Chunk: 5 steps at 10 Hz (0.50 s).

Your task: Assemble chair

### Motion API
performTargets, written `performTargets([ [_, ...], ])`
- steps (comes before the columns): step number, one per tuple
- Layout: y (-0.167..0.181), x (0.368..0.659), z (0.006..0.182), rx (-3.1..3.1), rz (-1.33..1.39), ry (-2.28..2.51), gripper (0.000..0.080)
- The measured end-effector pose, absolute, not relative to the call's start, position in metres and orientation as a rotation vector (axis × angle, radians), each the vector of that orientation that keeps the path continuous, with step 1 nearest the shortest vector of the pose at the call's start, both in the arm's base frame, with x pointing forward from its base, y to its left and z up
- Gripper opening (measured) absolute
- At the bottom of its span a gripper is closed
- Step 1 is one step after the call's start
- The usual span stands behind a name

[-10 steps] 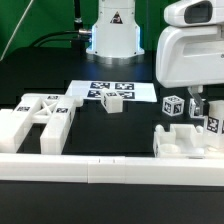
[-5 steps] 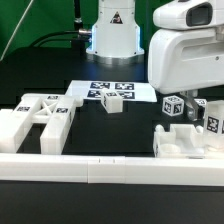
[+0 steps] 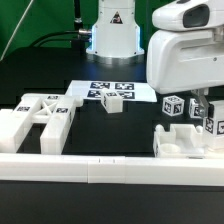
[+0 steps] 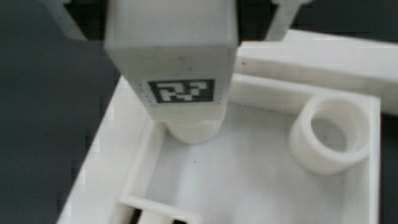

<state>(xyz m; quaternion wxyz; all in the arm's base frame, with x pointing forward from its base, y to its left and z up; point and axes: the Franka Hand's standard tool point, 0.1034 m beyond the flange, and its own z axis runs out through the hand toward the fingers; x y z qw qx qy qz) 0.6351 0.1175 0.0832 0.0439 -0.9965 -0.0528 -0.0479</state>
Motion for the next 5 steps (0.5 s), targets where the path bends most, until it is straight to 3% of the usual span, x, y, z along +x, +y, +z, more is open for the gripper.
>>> performTargets([
  [5, 0.1153, 0.6395, 0.0828, -2.944, -0.104, 0.611, 0.0285],
])
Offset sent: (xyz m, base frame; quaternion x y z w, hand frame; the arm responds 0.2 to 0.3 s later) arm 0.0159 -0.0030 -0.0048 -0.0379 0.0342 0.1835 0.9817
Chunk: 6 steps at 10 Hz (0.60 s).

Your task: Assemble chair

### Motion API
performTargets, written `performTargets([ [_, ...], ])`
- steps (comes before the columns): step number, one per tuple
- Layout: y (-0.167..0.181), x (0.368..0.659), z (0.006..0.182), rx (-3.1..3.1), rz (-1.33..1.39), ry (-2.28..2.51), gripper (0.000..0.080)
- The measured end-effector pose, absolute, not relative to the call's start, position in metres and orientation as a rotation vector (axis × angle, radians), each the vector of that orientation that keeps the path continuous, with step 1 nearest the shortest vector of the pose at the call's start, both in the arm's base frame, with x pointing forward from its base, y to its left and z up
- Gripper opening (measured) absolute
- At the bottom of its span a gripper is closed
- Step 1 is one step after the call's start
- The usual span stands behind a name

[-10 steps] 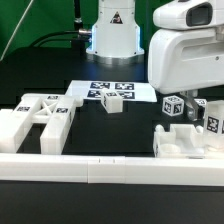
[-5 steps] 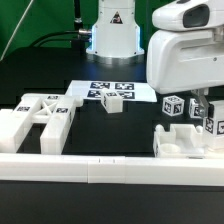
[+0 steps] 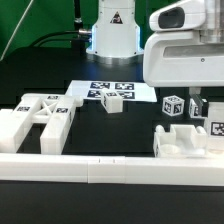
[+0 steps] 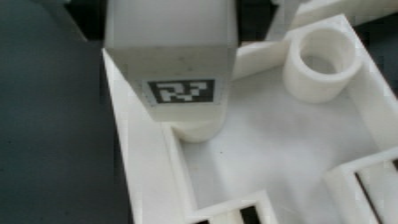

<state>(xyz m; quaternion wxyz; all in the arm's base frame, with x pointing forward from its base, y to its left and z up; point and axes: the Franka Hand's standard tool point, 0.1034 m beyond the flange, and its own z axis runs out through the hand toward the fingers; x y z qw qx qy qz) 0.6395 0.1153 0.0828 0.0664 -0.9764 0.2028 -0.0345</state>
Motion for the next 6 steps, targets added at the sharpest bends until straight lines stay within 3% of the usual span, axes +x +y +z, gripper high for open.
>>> performTargets([
  [6, 0.114, 0.6378, 0.0818, -2.629, -0.01, 1.394, 0.0287],
])
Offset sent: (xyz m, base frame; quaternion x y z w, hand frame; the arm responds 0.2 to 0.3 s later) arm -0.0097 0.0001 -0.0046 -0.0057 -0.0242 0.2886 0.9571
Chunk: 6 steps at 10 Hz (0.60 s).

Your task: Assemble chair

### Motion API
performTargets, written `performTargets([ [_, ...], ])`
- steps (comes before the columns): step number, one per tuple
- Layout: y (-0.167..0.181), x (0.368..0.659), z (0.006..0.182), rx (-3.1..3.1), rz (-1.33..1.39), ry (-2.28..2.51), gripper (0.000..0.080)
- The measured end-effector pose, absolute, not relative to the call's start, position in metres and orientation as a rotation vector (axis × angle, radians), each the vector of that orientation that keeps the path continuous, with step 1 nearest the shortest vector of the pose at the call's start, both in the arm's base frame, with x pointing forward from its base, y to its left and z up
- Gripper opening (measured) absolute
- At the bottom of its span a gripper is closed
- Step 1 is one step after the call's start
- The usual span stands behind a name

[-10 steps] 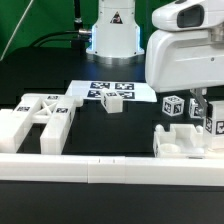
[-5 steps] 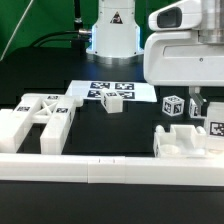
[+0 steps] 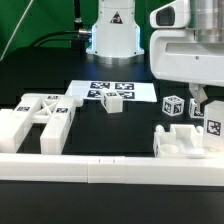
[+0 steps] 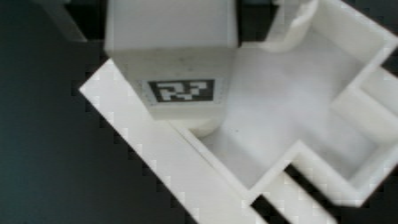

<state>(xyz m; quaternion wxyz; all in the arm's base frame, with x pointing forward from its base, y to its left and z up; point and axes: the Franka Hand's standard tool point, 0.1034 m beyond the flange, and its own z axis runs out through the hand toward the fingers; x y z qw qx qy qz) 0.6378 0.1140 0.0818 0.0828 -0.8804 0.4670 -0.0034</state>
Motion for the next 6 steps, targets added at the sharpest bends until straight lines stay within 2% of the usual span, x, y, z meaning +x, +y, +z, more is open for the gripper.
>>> performTargets([
  [4, 0.1151, 0.6401, 0.081, -2.465, 0.01, 1.648, 0.0287],
  [5, 0.1152, 0.64, 0.0808, -2.483, 0.007, 1.621, 0.039],
  [6, 0.1157, 0.6382, 0.0806, -2.539, 0.017, 1.554, 0.0532],
])
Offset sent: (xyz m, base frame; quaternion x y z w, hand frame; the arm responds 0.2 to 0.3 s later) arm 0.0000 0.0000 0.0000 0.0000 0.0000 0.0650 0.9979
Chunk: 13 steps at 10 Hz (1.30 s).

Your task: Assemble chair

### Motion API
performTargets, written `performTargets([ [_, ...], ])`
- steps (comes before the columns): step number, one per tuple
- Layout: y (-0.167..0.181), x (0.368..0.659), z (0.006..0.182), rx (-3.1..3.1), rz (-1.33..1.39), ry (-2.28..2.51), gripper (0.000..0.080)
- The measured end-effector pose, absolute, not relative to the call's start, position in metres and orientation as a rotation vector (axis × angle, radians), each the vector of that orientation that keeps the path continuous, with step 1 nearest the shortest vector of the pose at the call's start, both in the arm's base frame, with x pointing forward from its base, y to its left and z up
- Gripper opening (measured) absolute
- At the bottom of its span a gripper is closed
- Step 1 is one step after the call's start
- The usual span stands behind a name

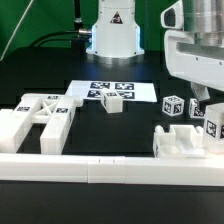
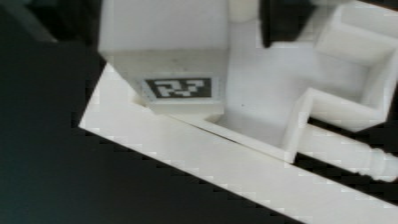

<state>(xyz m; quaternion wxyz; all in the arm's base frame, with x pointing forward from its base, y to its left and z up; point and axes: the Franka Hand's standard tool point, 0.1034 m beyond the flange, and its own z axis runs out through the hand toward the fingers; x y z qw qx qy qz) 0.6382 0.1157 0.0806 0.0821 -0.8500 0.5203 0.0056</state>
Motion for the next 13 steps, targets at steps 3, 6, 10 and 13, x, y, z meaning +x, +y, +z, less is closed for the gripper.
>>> performTargets([
  [3, 0.1189, 0.6383, 0.0828, -2.704, 0.02, 1.268, 0.0642],
  [6, 0.1189, 0.6382, 0.0826, -2.828, -0.006, 0.962, 0.0649],
  [10, 0.124, 0.6382, 0.0796, -3.002, -0.065, 0.375, 0.0649],
  [13, 0.1231, 0.6384, 0.0795, -3.03, -0.085, 0.027, 0.0649],
])
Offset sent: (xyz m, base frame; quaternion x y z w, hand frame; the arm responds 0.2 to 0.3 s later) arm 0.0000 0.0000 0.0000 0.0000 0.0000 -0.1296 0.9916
